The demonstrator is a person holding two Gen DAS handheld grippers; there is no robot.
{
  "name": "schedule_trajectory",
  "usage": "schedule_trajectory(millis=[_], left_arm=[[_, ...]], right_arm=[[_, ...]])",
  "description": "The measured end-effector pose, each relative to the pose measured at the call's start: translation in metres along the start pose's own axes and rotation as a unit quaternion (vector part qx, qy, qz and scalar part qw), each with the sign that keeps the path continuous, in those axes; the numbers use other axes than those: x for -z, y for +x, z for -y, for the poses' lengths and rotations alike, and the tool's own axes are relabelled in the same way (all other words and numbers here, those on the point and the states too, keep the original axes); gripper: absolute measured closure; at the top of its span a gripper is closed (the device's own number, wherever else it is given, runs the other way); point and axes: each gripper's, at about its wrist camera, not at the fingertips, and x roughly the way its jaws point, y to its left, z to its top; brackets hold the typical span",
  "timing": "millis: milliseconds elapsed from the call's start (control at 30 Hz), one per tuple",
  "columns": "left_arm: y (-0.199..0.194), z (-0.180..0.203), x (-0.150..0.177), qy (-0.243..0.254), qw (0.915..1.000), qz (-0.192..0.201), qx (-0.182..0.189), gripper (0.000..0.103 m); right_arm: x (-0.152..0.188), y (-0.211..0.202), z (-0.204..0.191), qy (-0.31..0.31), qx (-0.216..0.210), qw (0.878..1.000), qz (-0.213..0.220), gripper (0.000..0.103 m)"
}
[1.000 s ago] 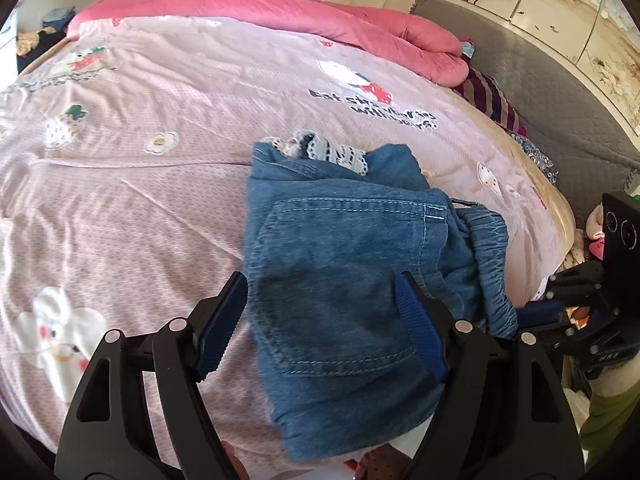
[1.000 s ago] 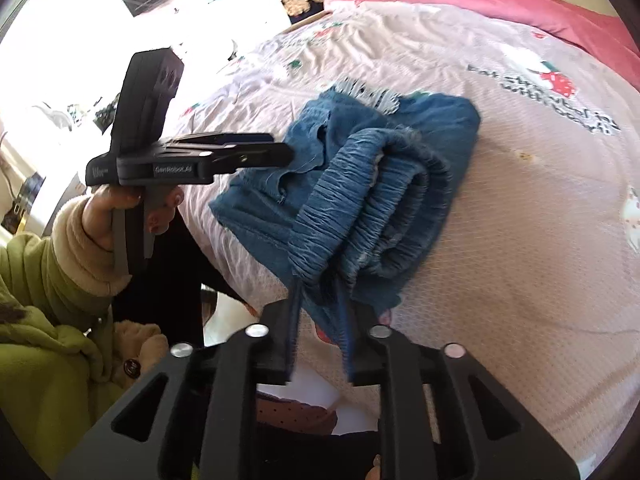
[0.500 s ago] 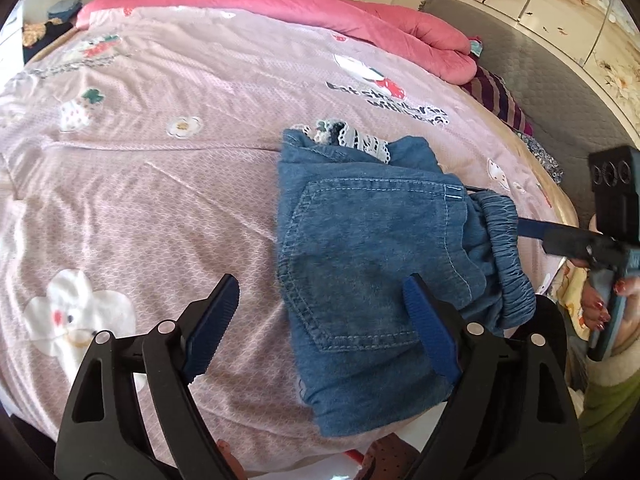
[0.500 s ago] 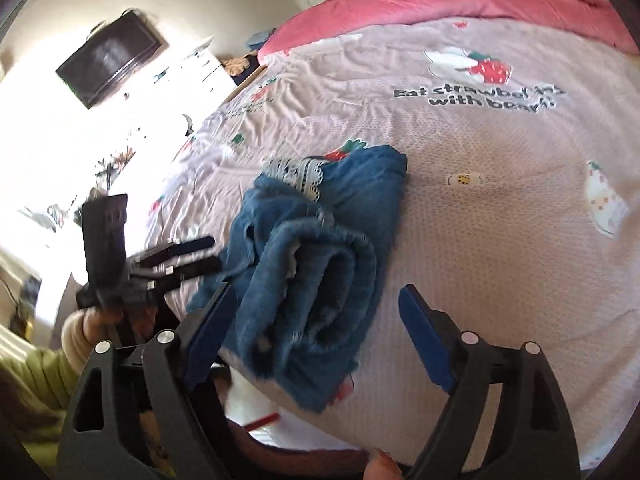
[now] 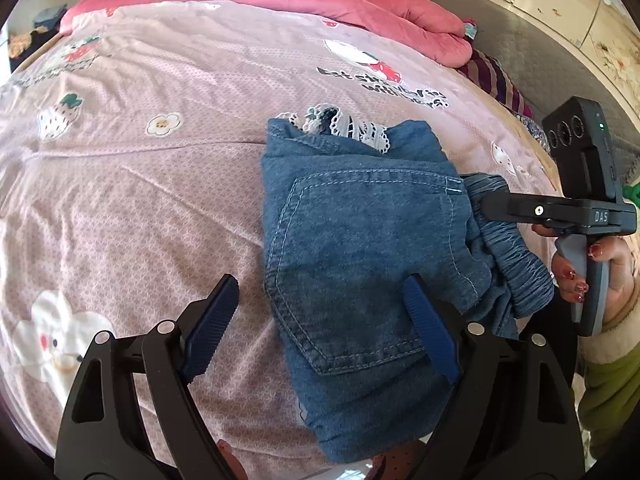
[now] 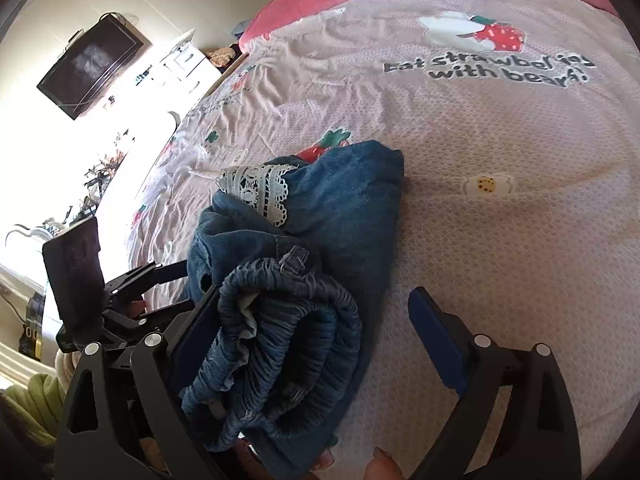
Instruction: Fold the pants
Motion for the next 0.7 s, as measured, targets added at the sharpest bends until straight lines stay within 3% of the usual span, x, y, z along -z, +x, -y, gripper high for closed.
schedule_trajectory(millis=[500,600,667,700], left_arm=[[0.014,0.004,-0.005,0.013,0.9999,-0.002,-0.006,0.023],[0.017,0.004,-0.006,0.012,0.9999,-0.001,-0.005,0.022],[0.019,0.003,-0.006,0.012,0.9999,0.0,-0.005,0.022],[0.02,0.004,-0.006,0.012,0.9999,0.002,-0.005,0.022]], right_arm=[[-0.004,0.025,-0.002,-0.022,0.01,1.0,0.001,0.014],[-0.004,0.027,-0.002,-0.027,0.011,1.0,0.006,0.02],[-0.003,0.029,-0.001,-0.029,0.006,1.0,0.008,0.034],[-0.003,0.03,-0.002,-0.03,0.005,1.0,0.009,0.036]])
